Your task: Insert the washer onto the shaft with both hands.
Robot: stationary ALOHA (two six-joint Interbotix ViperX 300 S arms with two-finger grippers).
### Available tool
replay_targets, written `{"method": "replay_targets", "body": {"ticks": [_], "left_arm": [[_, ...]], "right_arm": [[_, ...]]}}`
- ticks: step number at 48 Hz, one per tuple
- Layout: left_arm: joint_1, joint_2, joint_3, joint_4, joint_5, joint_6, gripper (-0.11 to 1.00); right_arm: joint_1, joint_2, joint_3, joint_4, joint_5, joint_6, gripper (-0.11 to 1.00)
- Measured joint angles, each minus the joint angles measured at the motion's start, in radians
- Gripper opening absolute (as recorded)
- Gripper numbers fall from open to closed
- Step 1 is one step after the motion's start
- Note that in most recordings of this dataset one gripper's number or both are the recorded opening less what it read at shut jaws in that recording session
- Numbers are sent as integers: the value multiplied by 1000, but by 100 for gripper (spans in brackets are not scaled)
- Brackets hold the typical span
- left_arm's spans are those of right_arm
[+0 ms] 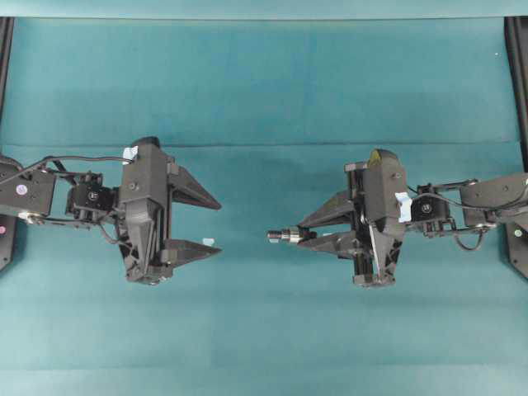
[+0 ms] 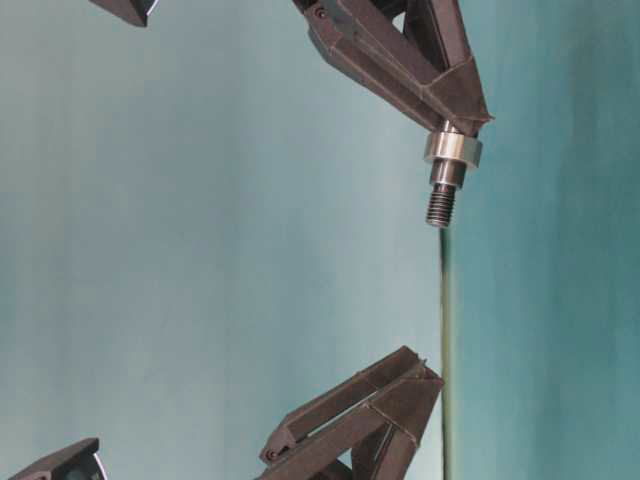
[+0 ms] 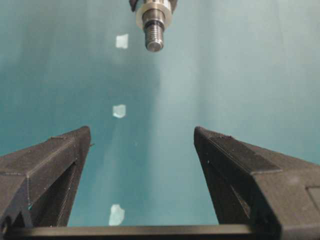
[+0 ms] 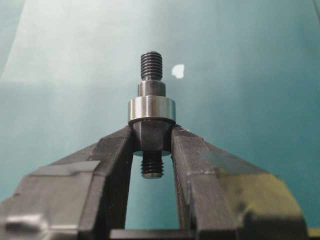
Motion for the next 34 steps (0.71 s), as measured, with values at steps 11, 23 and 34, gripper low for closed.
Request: {"method": "replay_targets", "body": {"ticks": [11, 23, 34], "left_arm": [[2, 0, 0, 0, -2, -2, 90], [-2, 0, 0, 0, 0, -3, 90], [-6, 0, 0, 0, 0, -3, 90]], "right_arm": [[0, 0, 0, 0, 0, 0, 0], [0, 0, 0, 0, 0, 0, 0], [0, 0, 0, 0, 11, 0, 0]]}}
